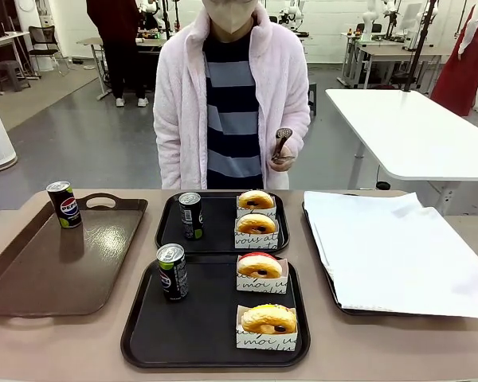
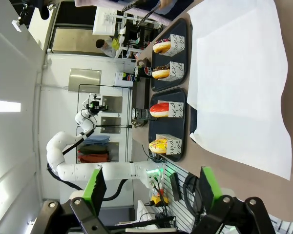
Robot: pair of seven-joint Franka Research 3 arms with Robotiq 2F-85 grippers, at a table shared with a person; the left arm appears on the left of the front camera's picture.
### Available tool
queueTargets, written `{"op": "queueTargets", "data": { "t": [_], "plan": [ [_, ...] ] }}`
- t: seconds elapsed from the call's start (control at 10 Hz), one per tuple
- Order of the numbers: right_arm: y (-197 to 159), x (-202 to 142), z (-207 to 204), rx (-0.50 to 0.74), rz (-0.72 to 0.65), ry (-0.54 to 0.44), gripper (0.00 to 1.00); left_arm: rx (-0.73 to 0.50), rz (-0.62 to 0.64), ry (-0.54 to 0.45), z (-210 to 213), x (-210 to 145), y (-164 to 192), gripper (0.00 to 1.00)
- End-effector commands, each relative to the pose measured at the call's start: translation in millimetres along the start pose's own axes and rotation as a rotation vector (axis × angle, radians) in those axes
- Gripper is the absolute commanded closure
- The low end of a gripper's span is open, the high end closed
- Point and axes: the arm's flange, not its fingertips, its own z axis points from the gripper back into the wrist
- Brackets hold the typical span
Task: Set up donuts and drinks on trays.
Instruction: Pick up one Pepsi coke from the Handle tray and place it on the Flat Tray without a Pepsi coke.
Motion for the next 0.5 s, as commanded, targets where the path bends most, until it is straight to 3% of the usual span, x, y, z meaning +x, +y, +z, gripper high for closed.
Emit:
{"op": "queueTargets", "data": {
  "t": [0.0,0.3,0.4],
  "plan": [
    [-0.2,0.8,0.2,0.014,0.009,-0.004,0.0,0.033,-0.038,0.014,21.2,8.8,1.9,0.0],
    [-0.2,0.8,0.2,0.014,0.009,-0.004,0.0,0.092,-0.04,-0.049,22.9,12.3,0.1,0.0],
    [-0.2,0.8,0.2,0.014,0.009,-0.004,0.0,0.028,-0.013,-0.013,24.1,10.9,1.6,0.0]
  ]
}}
